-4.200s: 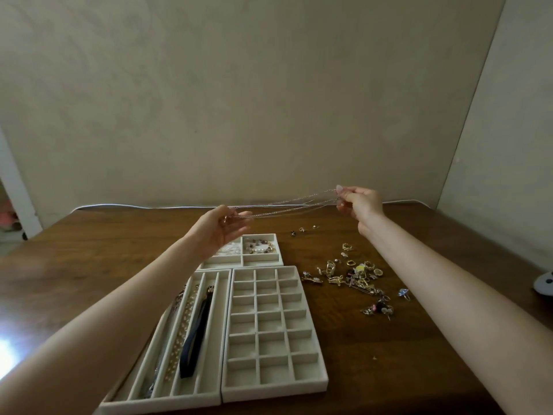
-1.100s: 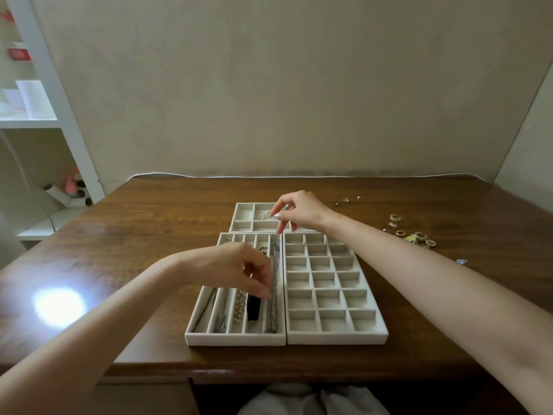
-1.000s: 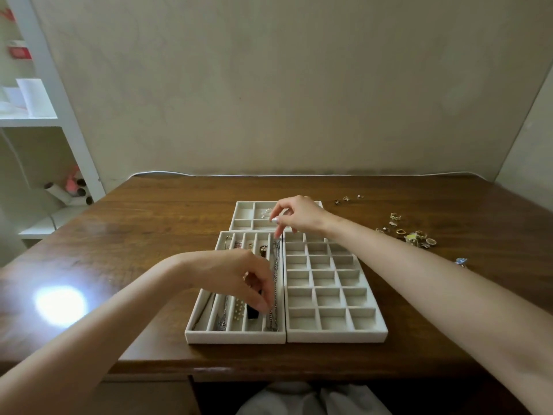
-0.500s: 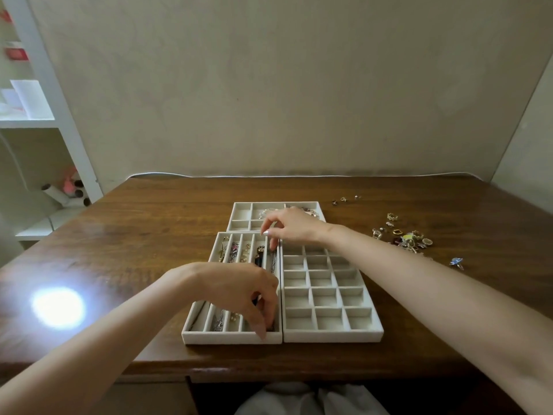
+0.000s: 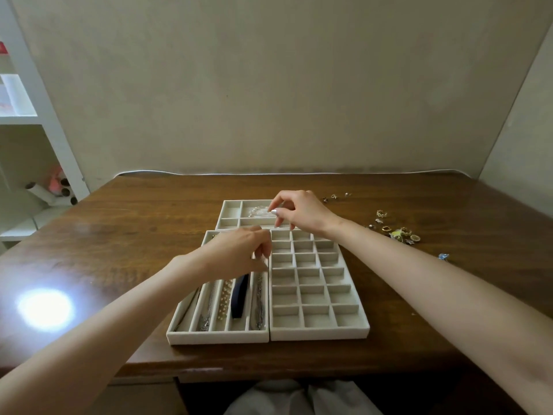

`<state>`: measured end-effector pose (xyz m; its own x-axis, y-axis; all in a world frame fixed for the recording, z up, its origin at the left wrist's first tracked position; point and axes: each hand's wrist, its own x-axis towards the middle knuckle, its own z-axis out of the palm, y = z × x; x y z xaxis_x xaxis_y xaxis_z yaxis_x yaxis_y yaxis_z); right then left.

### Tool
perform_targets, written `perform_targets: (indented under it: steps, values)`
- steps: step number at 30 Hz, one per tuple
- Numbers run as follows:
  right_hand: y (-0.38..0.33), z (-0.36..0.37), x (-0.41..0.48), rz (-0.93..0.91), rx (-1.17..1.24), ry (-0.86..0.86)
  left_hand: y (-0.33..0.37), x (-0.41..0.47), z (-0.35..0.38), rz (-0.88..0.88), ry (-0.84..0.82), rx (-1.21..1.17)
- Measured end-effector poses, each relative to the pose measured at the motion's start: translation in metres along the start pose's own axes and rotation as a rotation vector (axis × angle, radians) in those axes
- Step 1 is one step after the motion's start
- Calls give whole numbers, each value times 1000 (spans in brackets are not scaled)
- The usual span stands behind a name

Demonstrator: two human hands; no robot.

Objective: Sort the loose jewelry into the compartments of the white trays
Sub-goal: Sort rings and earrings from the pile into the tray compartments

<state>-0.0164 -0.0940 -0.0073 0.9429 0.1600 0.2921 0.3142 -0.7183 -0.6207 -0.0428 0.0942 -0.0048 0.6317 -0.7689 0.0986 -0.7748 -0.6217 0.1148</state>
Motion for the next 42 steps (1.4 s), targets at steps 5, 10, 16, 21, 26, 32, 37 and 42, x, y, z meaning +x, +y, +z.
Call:
perform_targets:
  steps: [5,10,16,21,26,32,37,42]
  values:
    - [12,-15,-12,31,-7,25,7,26,0,-16,148,-41]
    - [32,-45,-30,84,-24,72,22,58,6,1,162,-41]
    - [68,-94,-57,189,-75,146,37,98,21,17,116,-47]
    - [102,-117,-76,258,-135,201,52,132,32,41,154,-7]
    - [126,-123,-81,314,-239,200,69,165,42,14,142,-20]
    - [148,-129,-76,406,-288,278,86,197,54,-83,34,14]
    - [160,-131,-67,443,-316,189,86,208,64,-73,6,39]
    - [163,-126,-53,454,-311,46,75,210,61,-41,49,-3]
